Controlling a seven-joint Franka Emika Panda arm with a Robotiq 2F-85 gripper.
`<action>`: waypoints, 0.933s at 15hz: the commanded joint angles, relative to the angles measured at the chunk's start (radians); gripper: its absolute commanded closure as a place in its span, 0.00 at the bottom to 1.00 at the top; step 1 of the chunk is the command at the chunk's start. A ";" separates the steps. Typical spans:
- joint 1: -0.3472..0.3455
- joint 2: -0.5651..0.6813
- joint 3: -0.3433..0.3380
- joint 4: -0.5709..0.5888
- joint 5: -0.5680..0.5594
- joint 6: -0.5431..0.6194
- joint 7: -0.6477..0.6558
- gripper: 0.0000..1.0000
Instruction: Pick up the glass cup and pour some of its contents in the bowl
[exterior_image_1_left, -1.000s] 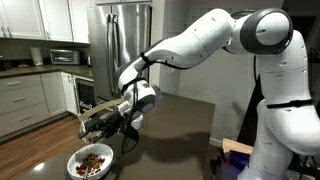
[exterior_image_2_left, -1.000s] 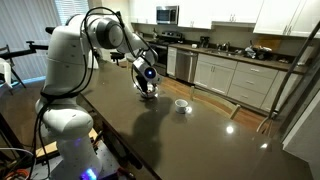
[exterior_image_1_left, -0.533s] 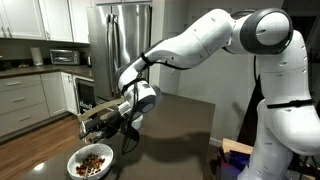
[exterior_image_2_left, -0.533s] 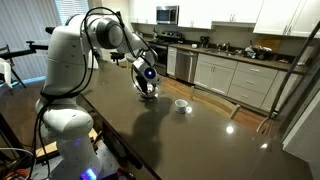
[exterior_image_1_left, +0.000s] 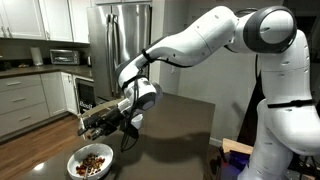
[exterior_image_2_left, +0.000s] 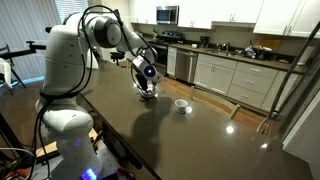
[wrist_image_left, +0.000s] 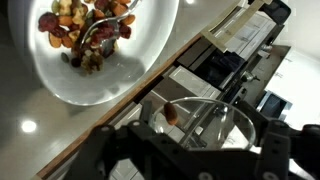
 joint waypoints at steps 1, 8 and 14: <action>-0.002 -0.047 0.003 -0.021 0.022 -0.018 -0.027 0.41; -0.001 -0.075 0.014 -0.026 0.034 -0.021 -0.033 0.41; -0.009 -0.042 0.028 -0.036 -0.075 -0.016 0.116 0.41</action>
